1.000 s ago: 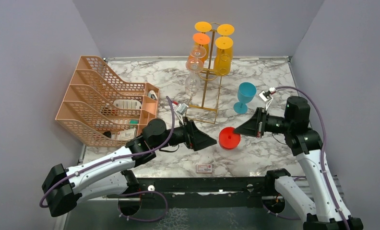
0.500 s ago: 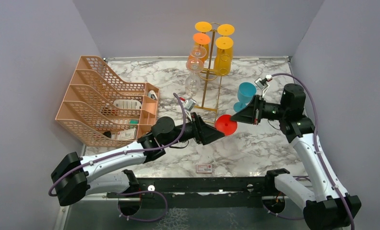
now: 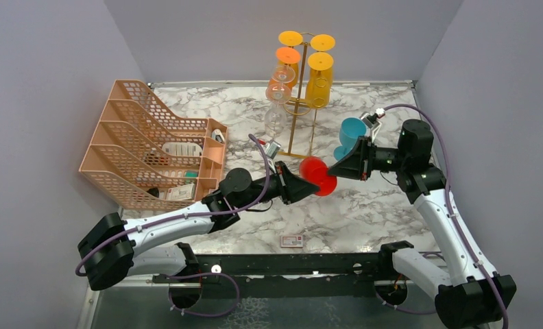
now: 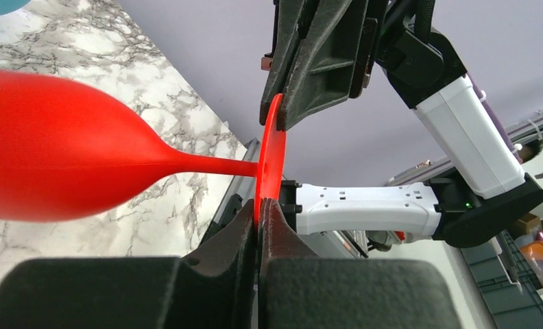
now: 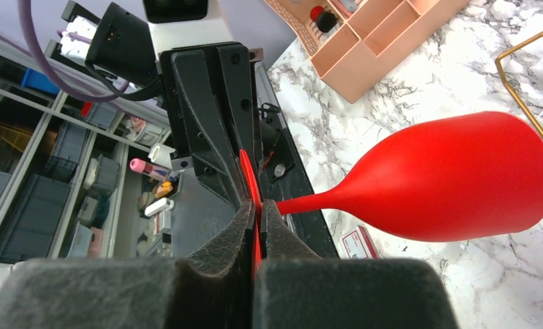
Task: Take the wine glass off the wine glass rack
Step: Place the wine glass at the center of the board.
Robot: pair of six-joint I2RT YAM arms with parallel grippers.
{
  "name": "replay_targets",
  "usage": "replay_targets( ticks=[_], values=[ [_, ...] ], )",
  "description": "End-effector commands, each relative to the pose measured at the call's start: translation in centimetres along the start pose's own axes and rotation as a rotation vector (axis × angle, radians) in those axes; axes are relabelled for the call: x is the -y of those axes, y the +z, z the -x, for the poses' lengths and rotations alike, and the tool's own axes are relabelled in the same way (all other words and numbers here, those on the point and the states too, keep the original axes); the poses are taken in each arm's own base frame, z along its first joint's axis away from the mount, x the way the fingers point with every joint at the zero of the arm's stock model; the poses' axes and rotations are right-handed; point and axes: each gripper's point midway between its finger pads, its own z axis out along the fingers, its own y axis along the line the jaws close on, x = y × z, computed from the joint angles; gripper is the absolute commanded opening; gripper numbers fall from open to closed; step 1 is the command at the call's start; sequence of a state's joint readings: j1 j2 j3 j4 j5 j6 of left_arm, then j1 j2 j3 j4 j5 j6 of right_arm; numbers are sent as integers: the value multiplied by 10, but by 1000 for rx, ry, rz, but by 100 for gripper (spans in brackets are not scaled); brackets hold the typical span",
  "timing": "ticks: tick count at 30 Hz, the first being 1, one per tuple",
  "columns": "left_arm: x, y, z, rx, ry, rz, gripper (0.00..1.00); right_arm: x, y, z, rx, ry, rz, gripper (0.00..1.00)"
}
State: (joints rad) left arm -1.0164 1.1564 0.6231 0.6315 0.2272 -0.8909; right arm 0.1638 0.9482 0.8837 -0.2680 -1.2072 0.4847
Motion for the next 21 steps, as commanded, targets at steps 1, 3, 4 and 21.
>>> replay_targets(
  ticks=[1, 3, 4, 21],
  values=[
    [11, -1, -3, -16, 59, -66, 0, -12, 1, -2, -22, -56, 65, 8],
    [9, -3, -6, -23, 80, -68, 0, -10, 1, 2, -7, -51, 44, 19],
    [10, -3, -8, -33, 97, -76, 0, -8, 1, 5, 6, -49, 25, 25],
    [-12, -64, -62, -153, 532, -214, 0, 59, -10, 23, 140, -12, -382, 53]
  ],
)
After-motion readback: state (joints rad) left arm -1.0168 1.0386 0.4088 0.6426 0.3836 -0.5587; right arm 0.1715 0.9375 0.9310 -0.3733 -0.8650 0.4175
